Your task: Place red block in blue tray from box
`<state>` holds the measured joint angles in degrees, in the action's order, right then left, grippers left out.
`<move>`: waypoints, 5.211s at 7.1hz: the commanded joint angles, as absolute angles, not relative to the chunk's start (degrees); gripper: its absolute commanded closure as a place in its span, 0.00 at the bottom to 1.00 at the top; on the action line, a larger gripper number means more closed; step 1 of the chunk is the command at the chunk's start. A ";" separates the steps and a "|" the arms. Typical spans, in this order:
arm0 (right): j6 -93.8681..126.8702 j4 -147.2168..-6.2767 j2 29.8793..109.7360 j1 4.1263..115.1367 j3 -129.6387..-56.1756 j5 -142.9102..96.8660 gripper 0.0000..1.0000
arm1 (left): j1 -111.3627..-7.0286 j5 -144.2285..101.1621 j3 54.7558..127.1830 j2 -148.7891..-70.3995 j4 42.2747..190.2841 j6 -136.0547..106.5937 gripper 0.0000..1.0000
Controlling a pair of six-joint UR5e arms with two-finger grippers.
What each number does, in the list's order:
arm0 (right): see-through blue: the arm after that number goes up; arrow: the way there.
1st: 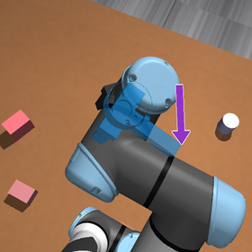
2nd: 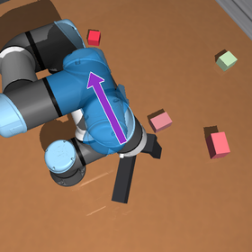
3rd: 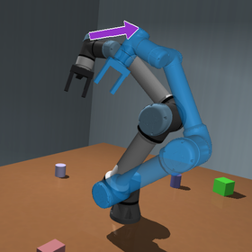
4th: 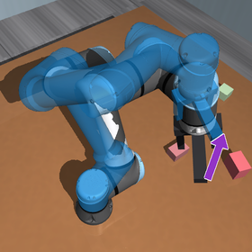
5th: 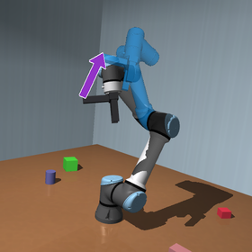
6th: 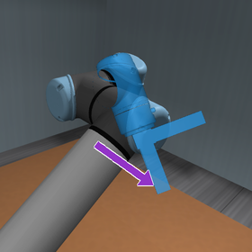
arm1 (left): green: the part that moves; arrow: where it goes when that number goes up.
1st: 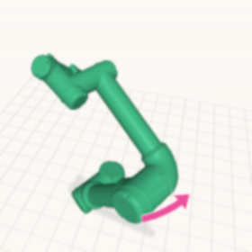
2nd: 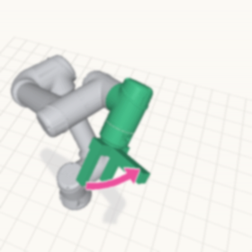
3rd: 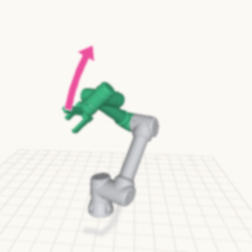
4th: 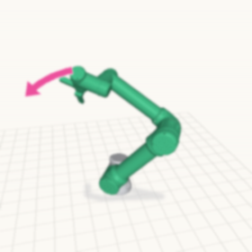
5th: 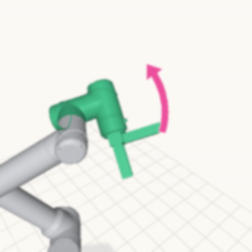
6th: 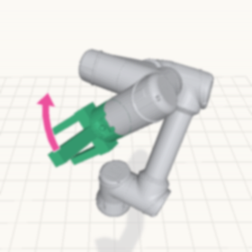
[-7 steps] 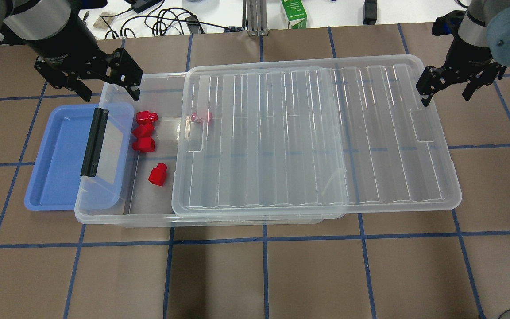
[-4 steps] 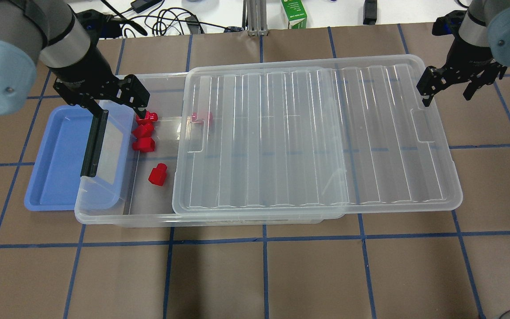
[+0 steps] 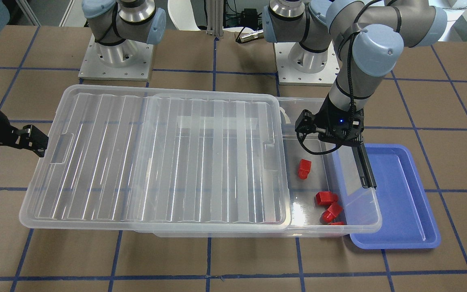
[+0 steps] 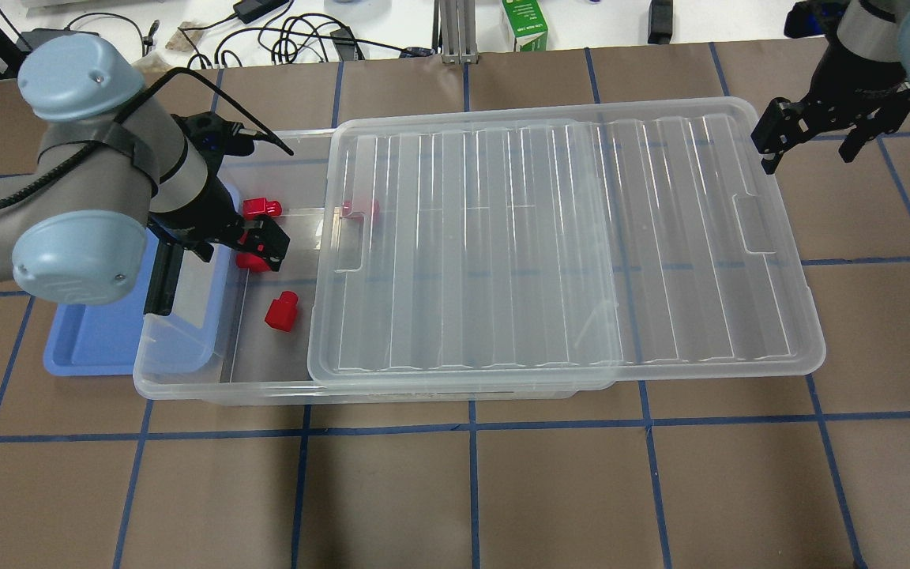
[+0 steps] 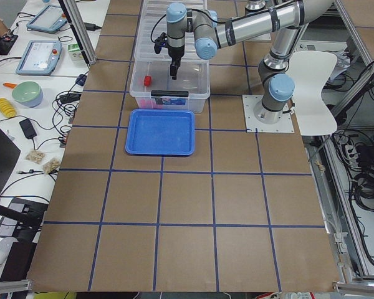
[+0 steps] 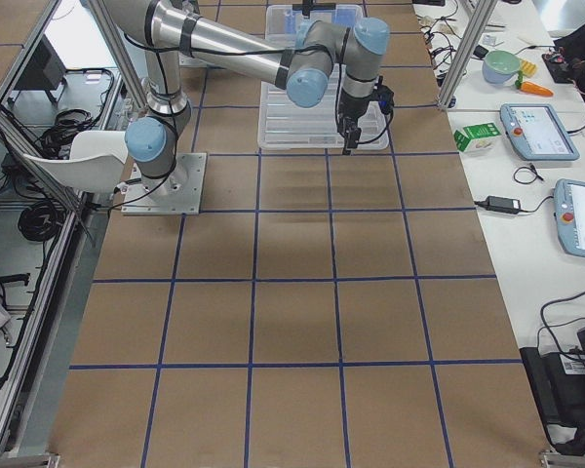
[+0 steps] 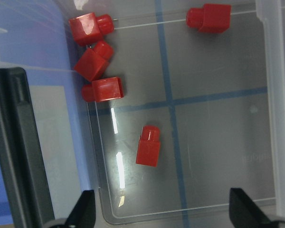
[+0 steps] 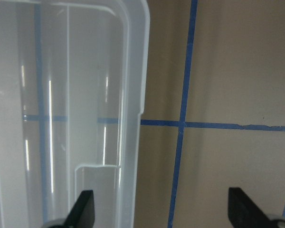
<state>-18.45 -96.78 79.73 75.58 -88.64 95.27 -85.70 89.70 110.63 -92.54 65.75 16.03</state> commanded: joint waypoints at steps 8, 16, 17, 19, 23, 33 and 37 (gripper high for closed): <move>-4.22 -83.67 91.67 87.62 -90.17 92.90 0.00 | -82.18 85.69 118.64 -96.15 56.69 20.30 0.00; -3.87 -83.58 92.46 87.63 -90.53 88.68 0.00 | -82.18 85.34 123.39 -100.54 48.53 19.51 0.00; -3.78 -83.58 92.46 87.63 -90.44 88.77 0.00 | -82.09 85.43 123.66 -101.24 47.65 19.60 0.00; -3.87 -83.58 92.37 87.63 -90.53 88.77 0.00 | -82.09 85.43 123.66 -102.39 46.85 19.69 0.07; -4.48 -83.67 92.55 87.63 -91.67 90.43 0.00 | -82.09 85.52 123.49 -102.57 46.67 20.22 0.82; -3.96 -83.67 92.37 87.54 -91.76 91.05 0.00 | -81.31 88.95 99.45 -88.68 85.31 18.10 0.99; -8.41 -85.51 91.94 80.99 -92.02 92.99 0.00 | -61.57 87.72 98.87 -94.02 84.82 33.09 0.99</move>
<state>-5.74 -84.95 92.12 84.58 -92.02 92.25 -67.71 88.05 98.56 -91.46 85.20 27.23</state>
